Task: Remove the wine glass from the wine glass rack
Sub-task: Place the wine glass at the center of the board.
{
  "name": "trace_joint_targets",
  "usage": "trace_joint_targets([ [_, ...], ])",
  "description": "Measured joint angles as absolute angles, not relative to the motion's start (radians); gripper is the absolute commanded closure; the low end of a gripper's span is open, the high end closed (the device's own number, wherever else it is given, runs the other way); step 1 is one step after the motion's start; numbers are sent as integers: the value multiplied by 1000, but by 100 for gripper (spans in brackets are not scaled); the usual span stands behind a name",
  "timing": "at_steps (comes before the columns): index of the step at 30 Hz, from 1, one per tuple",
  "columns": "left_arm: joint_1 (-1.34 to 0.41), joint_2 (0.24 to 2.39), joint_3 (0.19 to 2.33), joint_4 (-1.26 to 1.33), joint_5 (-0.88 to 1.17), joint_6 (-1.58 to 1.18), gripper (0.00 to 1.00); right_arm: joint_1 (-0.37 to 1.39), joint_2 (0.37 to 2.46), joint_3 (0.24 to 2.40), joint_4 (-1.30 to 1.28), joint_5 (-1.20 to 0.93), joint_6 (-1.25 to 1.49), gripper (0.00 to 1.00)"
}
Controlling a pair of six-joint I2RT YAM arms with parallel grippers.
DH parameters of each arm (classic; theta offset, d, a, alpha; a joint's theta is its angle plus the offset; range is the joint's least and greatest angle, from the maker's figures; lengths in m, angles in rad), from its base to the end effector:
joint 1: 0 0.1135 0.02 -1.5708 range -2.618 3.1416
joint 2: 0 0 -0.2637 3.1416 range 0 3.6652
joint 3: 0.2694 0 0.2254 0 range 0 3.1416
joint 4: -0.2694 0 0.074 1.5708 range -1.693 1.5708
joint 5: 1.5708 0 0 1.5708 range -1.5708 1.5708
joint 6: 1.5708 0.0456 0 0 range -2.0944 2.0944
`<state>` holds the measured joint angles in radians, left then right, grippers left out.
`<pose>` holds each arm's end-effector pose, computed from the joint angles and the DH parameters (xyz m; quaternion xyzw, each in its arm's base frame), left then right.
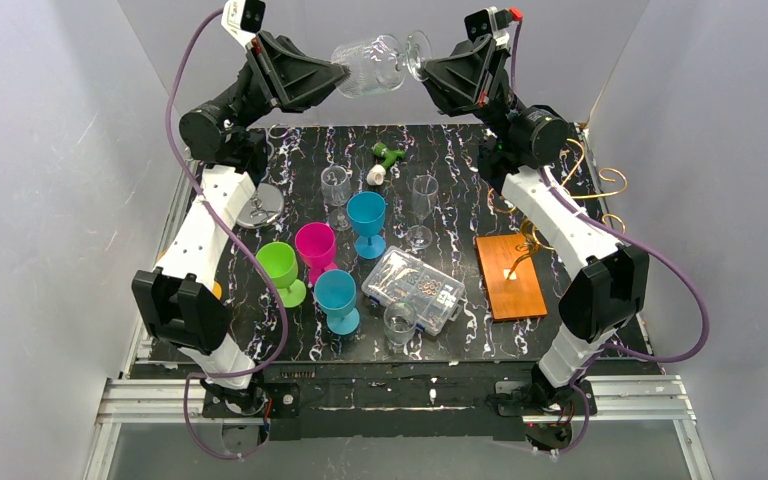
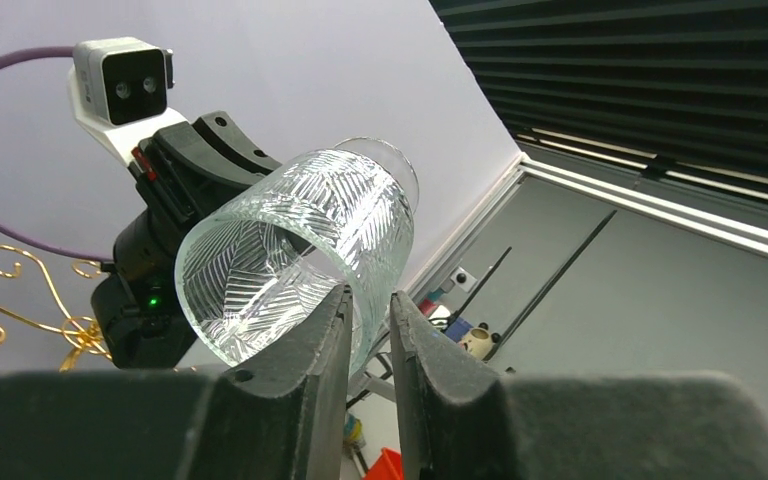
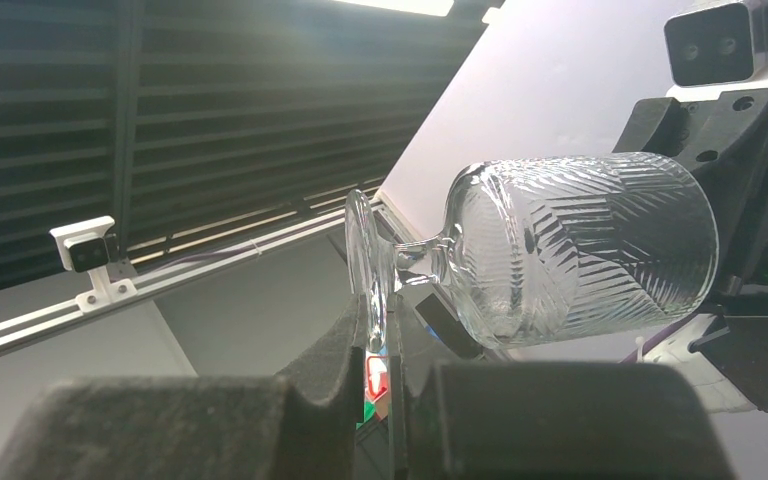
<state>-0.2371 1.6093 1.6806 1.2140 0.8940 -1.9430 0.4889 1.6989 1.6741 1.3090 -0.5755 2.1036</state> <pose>0.2555 -0.0983 0.5507 0.1848 0.4067 -0.8198 0.3582 0.2568 0.1647 0.5373 -0.0953 0.2976 0.9245 0.2183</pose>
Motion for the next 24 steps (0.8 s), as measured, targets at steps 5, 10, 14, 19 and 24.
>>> trace_joint_targets([
  [5, -237, 1628, 1710, 1231, 898, -1910, 86, 489, 1699, 1674, 1310, -568, 2104, 99],
  [10, -239, 1642, 1733, 1254, 898, -1898, 100, 489, 1699, 1674, 1312, -559, 2104, 99],
  [14, -241, 1644, 1737, 1262, 897, -1895, 100, 489, 1699, 1674, 1313, -555, 2104, 99],
  [19, -243, 1642, 1726, 1269, 881, -1887, 100, 489, 1699, 1672, 1308, -555, 2104, 88],
  [24, -245, 1622, 1640, 1279, 819, -1877, 100, 481, 1681, 1635, 1245, -547, 2101, 68],
])
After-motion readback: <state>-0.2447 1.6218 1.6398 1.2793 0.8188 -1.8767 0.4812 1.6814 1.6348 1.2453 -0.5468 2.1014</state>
